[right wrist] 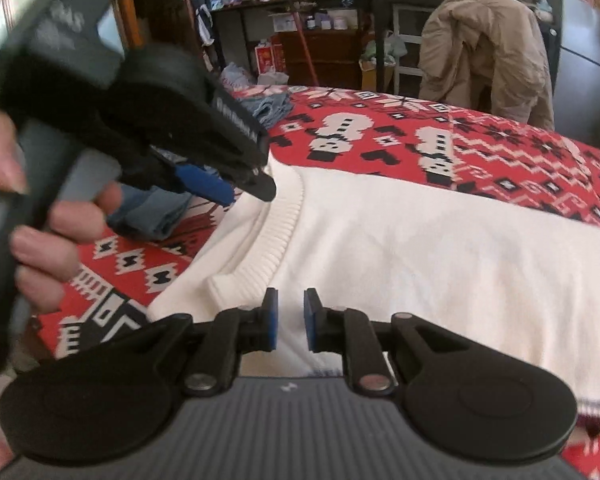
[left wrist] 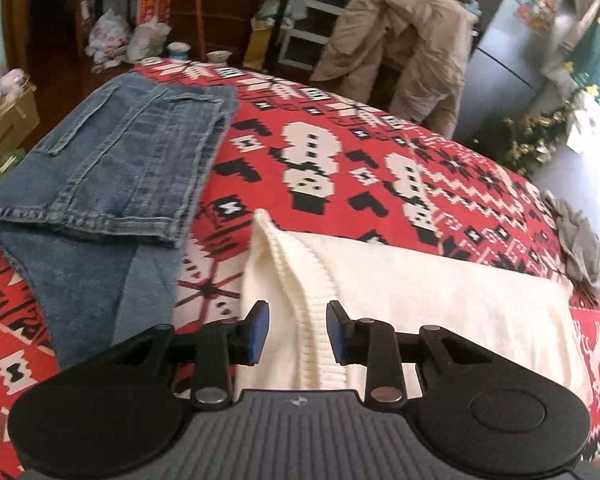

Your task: Fold clothes

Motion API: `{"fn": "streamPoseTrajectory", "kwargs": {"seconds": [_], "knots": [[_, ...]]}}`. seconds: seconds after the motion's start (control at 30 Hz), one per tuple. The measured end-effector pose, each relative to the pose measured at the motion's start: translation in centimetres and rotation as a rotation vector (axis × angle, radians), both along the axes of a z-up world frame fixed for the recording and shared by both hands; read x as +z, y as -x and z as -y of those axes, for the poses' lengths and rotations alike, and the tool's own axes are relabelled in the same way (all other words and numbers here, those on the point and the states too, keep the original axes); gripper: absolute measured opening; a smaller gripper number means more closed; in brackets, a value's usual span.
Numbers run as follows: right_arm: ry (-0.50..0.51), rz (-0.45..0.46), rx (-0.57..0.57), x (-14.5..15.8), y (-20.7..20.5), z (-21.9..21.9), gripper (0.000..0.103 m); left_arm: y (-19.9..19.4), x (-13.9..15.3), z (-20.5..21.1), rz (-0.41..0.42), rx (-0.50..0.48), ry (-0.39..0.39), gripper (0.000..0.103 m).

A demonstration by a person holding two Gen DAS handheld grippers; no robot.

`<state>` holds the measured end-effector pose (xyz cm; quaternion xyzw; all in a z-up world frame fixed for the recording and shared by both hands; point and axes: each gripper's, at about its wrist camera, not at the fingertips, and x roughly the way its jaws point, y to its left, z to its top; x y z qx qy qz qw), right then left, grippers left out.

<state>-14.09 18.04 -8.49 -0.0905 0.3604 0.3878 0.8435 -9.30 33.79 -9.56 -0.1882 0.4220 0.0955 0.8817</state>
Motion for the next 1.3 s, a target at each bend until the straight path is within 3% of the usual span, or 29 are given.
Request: {"fn": "streamPoseTrajectory", "kwargs": {"seconds": [0.2,0.37,0.57,0.73,0.9,1.07,1.3], "knots": [[-0.001,0.051,-0.08,2.3,-0.3,6.0,0.016,-1.1,-0.9,1.1,-0.009,-0.021,0.025,0.021],[0.044,0.1,-0.227,3.8,-4.1,12.1,0.015,-1.6,-1.1,1.3,-0.009,-0.003,0.038,0.02],[0.054,0.087,-0.377,4.3,-10.4,18.5,0.015,-0.7,0.8,0.9,0.027,0.019,-0.061,0.02],[0.059,0.066,-0.39,3.1,-15.0,19.5,0.015,0.0,1.8,-0.4,0.123,0.03,0.058,0.02],[0.055,-0.033,-0.405,0.8,-17.8,18.0,0.009,-1.3,0.8,0.6,0.11,-0.028,0.155,0.02],[0.081,-0.109,-0.39,0.3,-15.8,18.6,0.009,-2.1,-0.2,2.0,0.038,-0.076,0.139,0.02],[0.155,-0.106,-0.323,0.8,-10.4,20.2,0.009,-1.5,-1.0,2.9,-0.003,-0.097,0.055,0.02]]}}
